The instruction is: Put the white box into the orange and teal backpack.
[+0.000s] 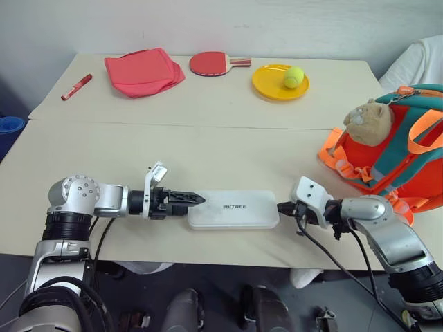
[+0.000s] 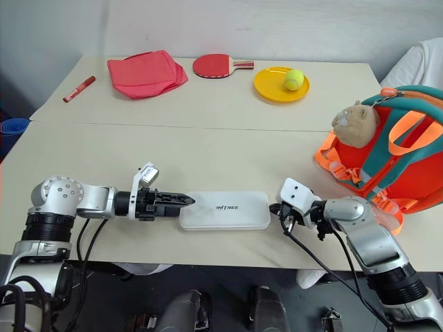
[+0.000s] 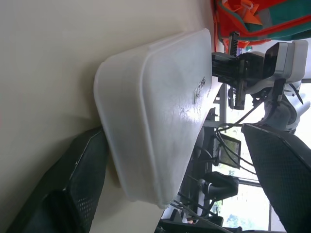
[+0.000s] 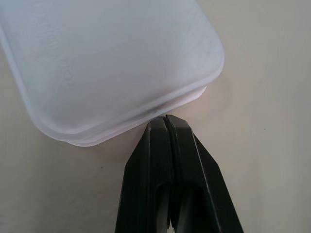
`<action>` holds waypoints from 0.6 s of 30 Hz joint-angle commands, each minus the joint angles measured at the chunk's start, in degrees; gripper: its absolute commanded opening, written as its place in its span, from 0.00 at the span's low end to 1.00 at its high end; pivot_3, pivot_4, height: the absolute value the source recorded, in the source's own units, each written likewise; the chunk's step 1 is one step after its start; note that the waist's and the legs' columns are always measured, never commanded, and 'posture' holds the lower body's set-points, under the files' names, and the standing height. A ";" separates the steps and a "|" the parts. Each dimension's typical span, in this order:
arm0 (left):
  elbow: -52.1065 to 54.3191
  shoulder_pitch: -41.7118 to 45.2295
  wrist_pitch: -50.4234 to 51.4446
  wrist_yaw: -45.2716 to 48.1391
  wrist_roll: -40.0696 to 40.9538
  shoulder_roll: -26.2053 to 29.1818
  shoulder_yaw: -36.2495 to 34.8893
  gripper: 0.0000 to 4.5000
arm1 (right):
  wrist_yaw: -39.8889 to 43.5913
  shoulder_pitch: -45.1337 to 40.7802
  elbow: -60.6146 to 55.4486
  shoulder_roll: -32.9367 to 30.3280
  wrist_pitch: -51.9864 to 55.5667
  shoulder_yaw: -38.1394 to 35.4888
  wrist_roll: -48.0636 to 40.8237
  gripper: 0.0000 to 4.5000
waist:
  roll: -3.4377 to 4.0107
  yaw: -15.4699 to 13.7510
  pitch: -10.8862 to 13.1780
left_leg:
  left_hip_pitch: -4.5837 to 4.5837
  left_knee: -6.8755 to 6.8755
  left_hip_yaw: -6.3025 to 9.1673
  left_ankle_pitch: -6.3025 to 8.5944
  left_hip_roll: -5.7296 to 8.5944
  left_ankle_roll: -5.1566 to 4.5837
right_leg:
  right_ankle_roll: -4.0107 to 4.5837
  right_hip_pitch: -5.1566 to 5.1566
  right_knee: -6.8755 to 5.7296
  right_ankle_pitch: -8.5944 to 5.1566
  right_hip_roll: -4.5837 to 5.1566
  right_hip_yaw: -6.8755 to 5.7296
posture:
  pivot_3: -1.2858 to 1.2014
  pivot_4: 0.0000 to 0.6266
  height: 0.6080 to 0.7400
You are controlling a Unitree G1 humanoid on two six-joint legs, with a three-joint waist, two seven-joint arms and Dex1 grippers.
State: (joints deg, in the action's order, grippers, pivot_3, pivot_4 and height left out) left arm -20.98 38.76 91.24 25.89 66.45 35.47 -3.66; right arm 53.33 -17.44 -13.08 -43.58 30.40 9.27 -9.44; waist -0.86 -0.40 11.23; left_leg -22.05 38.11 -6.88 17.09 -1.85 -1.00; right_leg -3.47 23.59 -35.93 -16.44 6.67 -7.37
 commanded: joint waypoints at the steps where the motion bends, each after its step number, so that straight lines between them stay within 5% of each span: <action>1: -0.22 -2.18 1.26 -4.86 4.39 -2.34 1.95 0.96 | 0.10 -0.44 -1.65 1.29 0.20 1.52 -0.21 0.00 | 0.00 0.03 -0.01 | 0.01 0.00 0.00 0.00 0.00 0.00 | 0.00 -0.01 0.00 0.00 0.00 0.00 | 0.52 0.24 1.00; 12: -2.89 -1.05 1.26 -13.03 12.36 -6.89 -1.89 0.31 | 0.50 2.75 -2.11 0.68 -2.17 0.43 -0.14 0.00 | -0.24 0.00 -0.14 | -0.01 0.01 0.02 -0.01 0.00 0.02 | 0.00 -0.02 0.01 0.00 -0.03 -0.04 | 0.52 0.24 1.00; 16: 4.23 -2.55 1.05 -9.46 13.16 -6.22 -5.90 0.28 | -0.95 7.71 -5.64 2.92 -2.39 -7.33 -5.99 0.00 | -0.27 -0.44 -0.14 | -0.04 0.01 0.04 -0.01 0.00 0.03 | 0.00 -0.01 0.05 0.00 -0.03 -0.04 | 0.52 0.24 1.00; 18: 12.68 -4.89 -2.42 -2.21 10.80 -3.24 -5.26 0.28 | -2.08 12.78 -9.28 4.18 -0.96 -13.23 -10.27 0.08 | -0.28 -0.46 -0.12 | -0.12 -0.04 0.04 -0.01 -0.02 0.05 | 0.00 0.08 0.06 0.00 -0.07 -0.04 | 0.52 0.24 1.00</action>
State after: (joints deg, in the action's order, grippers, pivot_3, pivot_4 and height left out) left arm -14.71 33.96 91.12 17.97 77.30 30.56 -7.71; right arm 52.03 -6.22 -18.59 -39.57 28.95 0.98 -16.06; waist -1.14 -0.85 11.10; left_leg -22.21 38.05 -6.84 17.07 -1.89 -0.92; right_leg -3.47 23.71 -35.88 -16.44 6.57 -7.41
